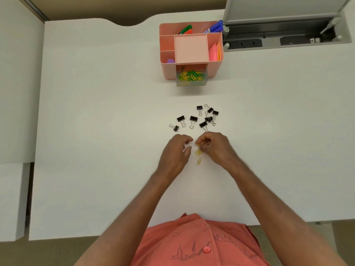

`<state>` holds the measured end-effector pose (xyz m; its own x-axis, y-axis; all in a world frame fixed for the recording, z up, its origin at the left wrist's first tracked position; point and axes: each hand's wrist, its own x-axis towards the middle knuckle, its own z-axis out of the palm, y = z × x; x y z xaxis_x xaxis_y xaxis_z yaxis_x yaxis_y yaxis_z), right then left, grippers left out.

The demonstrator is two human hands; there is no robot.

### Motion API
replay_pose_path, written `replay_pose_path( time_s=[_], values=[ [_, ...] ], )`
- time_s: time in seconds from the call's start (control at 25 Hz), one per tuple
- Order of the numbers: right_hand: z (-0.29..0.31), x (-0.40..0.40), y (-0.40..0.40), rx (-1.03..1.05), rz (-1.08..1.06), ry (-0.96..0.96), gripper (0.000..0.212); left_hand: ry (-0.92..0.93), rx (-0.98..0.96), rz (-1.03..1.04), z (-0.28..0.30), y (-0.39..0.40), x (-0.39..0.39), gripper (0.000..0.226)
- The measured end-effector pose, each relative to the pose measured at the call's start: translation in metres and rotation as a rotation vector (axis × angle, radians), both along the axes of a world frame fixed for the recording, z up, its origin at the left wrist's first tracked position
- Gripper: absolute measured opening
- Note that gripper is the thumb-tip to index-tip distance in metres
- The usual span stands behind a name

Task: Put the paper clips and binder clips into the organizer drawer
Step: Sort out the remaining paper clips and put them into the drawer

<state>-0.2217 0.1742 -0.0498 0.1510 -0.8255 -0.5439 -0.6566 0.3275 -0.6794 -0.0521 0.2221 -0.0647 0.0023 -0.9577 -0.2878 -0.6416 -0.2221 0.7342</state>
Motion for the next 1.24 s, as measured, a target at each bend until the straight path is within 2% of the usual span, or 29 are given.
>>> replay_pose_path(
  time_s=[0.16,0.24,0.4,0.52,0.64,0.84,1.04,1.12,1.24],
  values=[
    [0.005,-0.021,-0.001,0.093,-0.209,-0.116,0.020,-0.093,0.081,-0.190,0.001,0.008,-0.011,0.048],
    [0.010,-0.028,-0.002,0.099,-0.277,-0.178,0.020,-0.180,0.084,-0.286,0.002,0.005,-0.018,0.050],
    [0.033,-0.026,-0.013,0.042,-0.358,-0.307,0.017,-0.274,-0.006,-0.343,-0.001,-0.001,-0.026,0.025],
    [0.055,-0.017,-0.038,-0.067,-0.331,-0.359,0.018,-0.286,0.002,-0.334,-0.002,-0.005,-0.027,0.009],
    [0.071,-0.004,-0.079,-0.247,-0.265,-0.282,0.021,-0.303,0.017,-0.340,-0.003,-0.007,-0.029,0.003],
    [0.081,0.030,-0.148,-0.538,-0.027,0.035,0.018,-0.336,0.017,-0.375,-0.003,-0.008,-0.032,0.007],
    [0.066,0.050,-0.177,-0.641,0.231,0.301,0.022,-0.355,-0.026,-0.387,-0.006,-0.007,-0.027,0.009],
    [0.063,0.051,-0.178,-0.646,0.227,0.294,0.025,-0.329,-0.031,-0.377,-0.006,-0.008,-0.025,0.011],
    [0.064,0.043,-0.166,-0.633,0.071,0.128,0.025,-0.200,-0.012,-0.330,-0.003,-0.011,-0.019,0.010]
  ],
)
